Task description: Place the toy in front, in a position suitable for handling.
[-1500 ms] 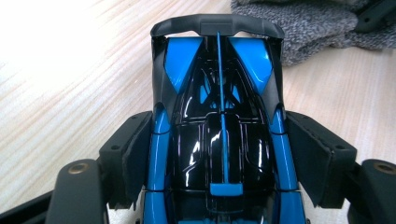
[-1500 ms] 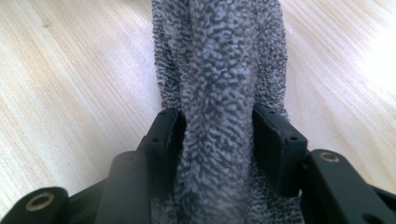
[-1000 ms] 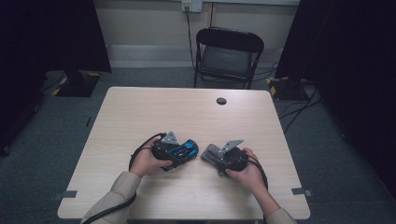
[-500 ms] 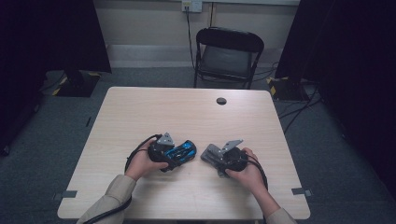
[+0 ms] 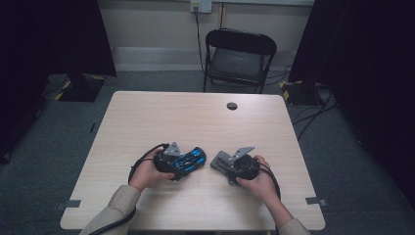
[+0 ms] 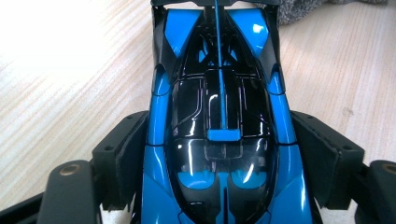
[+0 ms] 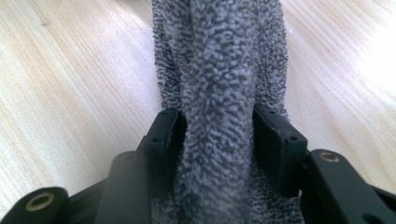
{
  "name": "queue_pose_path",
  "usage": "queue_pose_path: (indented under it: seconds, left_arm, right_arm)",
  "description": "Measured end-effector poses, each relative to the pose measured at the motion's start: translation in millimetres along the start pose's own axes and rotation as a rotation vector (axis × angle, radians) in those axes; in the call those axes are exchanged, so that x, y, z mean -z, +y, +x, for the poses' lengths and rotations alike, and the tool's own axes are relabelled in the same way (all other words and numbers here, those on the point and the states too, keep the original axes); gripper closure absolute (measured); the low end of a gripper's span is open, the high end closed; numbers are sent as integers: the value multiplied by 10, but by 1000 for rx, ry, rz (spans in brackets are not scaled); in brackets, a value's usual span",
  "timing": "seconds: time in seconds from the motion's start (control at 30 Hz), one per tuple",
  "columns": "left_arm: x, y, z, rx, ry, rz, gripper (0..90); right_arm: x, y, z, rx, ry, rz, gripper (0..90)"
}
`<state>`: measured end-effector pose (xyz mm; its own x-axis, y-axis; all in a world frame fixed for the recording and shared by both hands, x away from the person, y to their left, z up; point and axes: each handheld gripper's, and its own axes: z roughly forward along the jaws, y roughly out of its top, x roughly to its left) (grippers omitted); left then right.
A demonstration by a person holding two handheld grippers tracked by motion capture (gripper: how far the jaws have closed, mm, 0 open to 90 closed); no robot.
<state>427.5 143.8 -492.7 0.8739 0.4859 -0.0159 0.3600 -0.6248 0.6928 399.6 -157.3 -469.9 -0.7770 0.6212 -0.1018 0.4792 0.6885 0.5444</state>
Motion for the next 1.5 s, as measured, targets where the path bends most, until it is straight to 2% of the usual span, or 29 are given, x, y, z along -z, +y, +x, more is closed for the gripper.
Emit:
queue_pose_path:
  seconds: [0.13, 0.27, 0.33, 0.53, 0.7, 0.87, 0.97, 1.1, 1.27, 1.37, 1.47, 1.5]
  left_arm:
    - [0, 30, -29, 12, 10, 23, 242]
    - [-1, 7, -15, 43, -3, -25, 243]
    - [12, 17, -17, 37, 1, -51, 243]
    - [83, 90, -19, 51, -1, -80, 243]
    - [46, 49, -35, 26, -7, -35, 243]
    - [-7, -38, -32, 21, -13, -49, 243]
    - [-12, -31, -28, 11, -16, -46, 242]
    - [-37, 24, -22, -5, -13, -20, 236]
    - [-97, 122, -7, 27, -1, -59, 166]
    - [-137, 176, -6, -5, 11, -23, 163]
    - [-195, 182, -16, 3, 6, 4, 165]
    - [-213, 176, -19, 1, 2, -10, 149]
  right_arm:
    - [-2, -8, -5, -5, 5, -6, 517]
    - [-1, -6, -5, -3, 6, -5, 517]
    - [0, -10, -7, -4, 5, -8, 517]
    - [0, -3, -6, -5, 4, -3, 516]
    - [-1, -6, -4, -6, 4, -6, 516]
    - [0, -7, -7, -5, 4, -6, 516]
    - [0, -3, -7, -3, 5, -2, 516]
    - [-1, -7, -6, -4, 5, -7, 516]
    - [-1, -7, -8, -4, 6, -7, 516]
    - [-1, -7, -10, -4, 7, -6, 516]
    - [0, -8, -10, -4, 6, -7, 516]
    - [0, -9, -9, -3, 6, -7, 516]
